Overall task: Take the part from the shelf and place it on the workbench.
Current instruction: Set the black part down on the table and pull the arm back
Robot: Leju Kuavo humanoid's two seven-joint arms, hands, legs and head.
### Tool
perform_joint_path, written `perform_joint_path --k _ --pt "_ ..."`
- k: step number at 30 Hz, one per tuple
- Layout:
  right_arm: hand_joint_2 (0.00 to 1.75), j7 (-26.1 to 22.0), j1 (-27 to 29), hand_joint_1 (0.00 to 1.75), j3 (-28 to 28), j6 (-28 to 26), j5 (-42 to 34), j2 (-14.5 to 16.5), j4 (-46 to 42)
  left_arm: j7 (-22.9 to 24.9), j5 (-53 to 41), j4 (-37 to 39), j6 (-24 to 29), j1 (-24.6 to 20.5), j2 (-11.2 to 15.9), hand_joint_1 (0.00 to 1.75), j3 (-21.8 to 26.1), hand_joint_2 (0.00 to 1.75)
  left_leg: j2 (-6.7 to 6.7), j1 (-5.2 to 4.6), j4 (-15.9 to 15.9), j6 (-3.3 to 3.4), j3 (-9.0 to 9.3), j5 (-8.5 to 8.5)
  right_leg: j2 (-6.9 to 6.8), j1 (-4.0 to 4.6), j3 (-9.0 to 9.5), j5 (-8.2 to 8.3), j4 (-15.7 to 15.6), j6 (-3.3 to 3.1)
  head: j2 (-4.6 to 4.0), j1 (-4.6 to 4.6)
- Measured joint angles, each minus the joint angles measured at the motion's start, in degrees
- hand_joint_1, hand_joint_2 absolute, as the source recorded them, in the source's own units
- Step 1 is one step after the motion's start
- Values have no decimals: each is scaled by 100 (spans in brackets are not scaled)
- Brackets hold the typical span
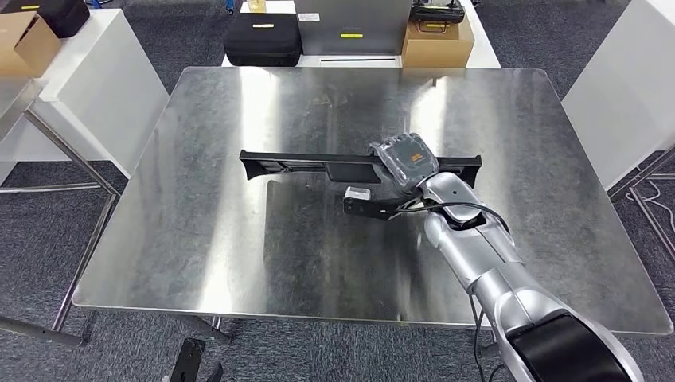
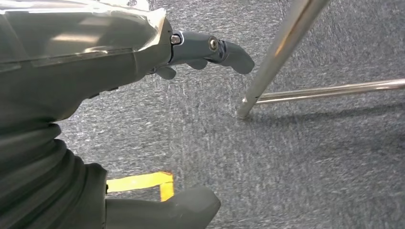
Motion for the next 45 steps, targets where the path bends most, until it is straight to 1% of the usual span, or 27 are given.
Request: perform_joint_path --k 1,2,3,5,6,7,9,11,14,15,16,18,20,21,23,25,26,29,31,32,33,35,37,39,41,43,45 --pt "175 0 41 162 1 0 -1 -2 6 0 0 1 4 13 0 0 0 175 -1 -7 -71 23 -119 -143 13 6 133 -72 -22 15 0 -1" --pt "175 -1 66 162 1 -1 -1 2 9 -8 -1 1 13 24 1 0 0 175 -3 -22 -294 76 -188 -141 27 18 267 -153 -41 29 0 -3" --pt "175 -2 82 162 2 -2 -2 10 11 -33 -5 5 38 53 3 0 1 175 -16 -55 -636 167 -219 134 45 29 386 -242 -55 43 0 -10" --pt "175 -4 122 162 1 -14 -2 15 41 -132 -41 15 155 157 36 0 1 175 -103 -172 -1406 378 -203 1261 91 67 569 -459 -52 85 0 0" --pt "175 -5 144 162 1 -26 -1 13 57 -207 -60 20 265 208 46 0 2 175 -144 -228 -1625 439 -188 1719 105 88 616 -557 -51 119 0 11" --pt "175 -14 142 162 -2 -41 -1 6 66 -289 -76 20 396 225 50 0 3 175 -174 -270 -1700 468 -174 1942 116 95 646 -635 -62 161 0 32" --pt "175 -31 66 81 -5 -68 1 26 49 -449 -76 21 602 195 23 0 8 175 -157 -275 -1657 479 -147 1830 110 111 700 -741 -125 234 0 33" --pt "175 -40 -13 0 -13 -90 0 44 39 -577 -52 26 661 177 -5 0 17 175 -129 -234 -1718 528 -71 1732 70 131 624 -937 126 243 0 20" --pt "175 -42 135 0 -16 -132 -2 17 118 -651 -13 60 723 223 -47 0 25 44 -132 -191 -1756 545 109 1583 19 138 148 -1440 1167 194 0 26" --pt "175 -45 225 0 -14 -150 -2 10 154 -645 -17 78 755 256 -57 0 25 0 -142 -189 -1757 535 190 1526 13 134 48 -1486 1359 217 0 30" --pt "175 -48 294 0 -9 -163 -1 7 182 -637 -28 94 780 287 -63 0 26 0 -150 -188 -1757 526 268 1476 9 129 10 -1402 1364 267 0 31" --pt "175 -52 339 0 -1 -170 5 8 214 -609 -48 116 793 316 -67 0 32 0 -155 -188 -1757 509 369 1412 5 126 63 -875 806 409 0 33" --pt "175 -46 325 0 1 -164 9 2 236 -570 -49 126 799 312 -73 0 46 0 -160 -191 -1744 488 375 1401 -2 140 121 -351 159 435 0 28" --pt "175 -43 318 0 1 -164 9 4 241 -550 -52 128 814 309 -77 0 55 0 -164 -191 -1734 472 362 1406 -4 157 126 -223 1 395 0 27" --pt "175 -41 294 0 1 -164 7 10 244 -497 -73 130 872 304 -84 0 73 0 -171 -188 -1721 431 347 1423 -7 179 127 -161 -52 291 0 24" --pt "175 -42 227 0 -1 -164 3 29 240 -428 -98 130 907 294 -70 0 90 0 -155 -181 -1658 374 300 1371 -5 116 157 -113 -92 183 0 20" --pt "175 -42 174 0 -1 -164 2 45 237 -396 -108 130 910 291 -61 0 98 0 -131 -167 -1502 331 231 1263 -3 82 171 -92 -112 129 0 1" --pt "175 -42 34 0 -1 -166 -2 85 232 -346 -120 130 890 287 -47 0 111 0 -62 -56 -423 172 -216 742 -5 53 207 -84 -118 44 0 -56" --pt "175 -42 7 0 -1 -149 -9 93 231 -343 -123 129 881 279 -47 0 112 0 -35 46 8 73 -401 684 -15 31 251 -116 -109 51 0 -55" --pt "175 -41 -5 0 -1 -115 -25 98 231 -340 -126 127 877 270 -46 0 111 0 -13 100 -113 22 -338 816 -18 3 281 -151 -92 74 0 -54" --pt "175 -40 -25 0 -2 -44 -54 102 231 -335 -132 122 871 258 -44 0 111 0 14 155 -452 -34 -170 1020 -18 -34 313 -205 -57 117 0 -54" --pt "175 -36 -92 0 -19 173 -141 103 235 -326 -157 113 838 213 -57 0 112 0 30 191 -1090 -153 183 1201 -18 -51 320 -327 40 236 0 -95" --pt "175 -36 -158 0 -60 401 -246 93 247 -316 -181 99 793 141 -68 0 112 0 4 151 -1272 -135 292 1106 -18 -8 274 -383 87 335 0 -111" --pt "175 -39 -197 0 -110 572 -343 77 267 -303 -189 81 771 89 -58 0 112 0 -18 92 -1291 7 289 1066 -21 -9 271 -394 57 403 0 -78" --pt "175 -38 -228 0 -160 656 -409 35 288 -294 -193 70 763 65 -54 0 114 0 -26 47 -1334 142 325 1050 -31 -40 195 -511 225 424 0 -64" --pt "175 -26 -250 0 -209 667 -446 -36 320 -286 -197 67 755 56 -53 0 115 0 -30 25 -1368 245 359 1037 -35 -49 -158 -800 910 378 0 -52" --pt "175 2 -233 0 -244 655 -463 -115 369 -279 -202 67 737 68 -58 0 115 0 -45 -9 -1373 294 384 1019 -34 -21 -631 -1045 1738 353 0 -36"
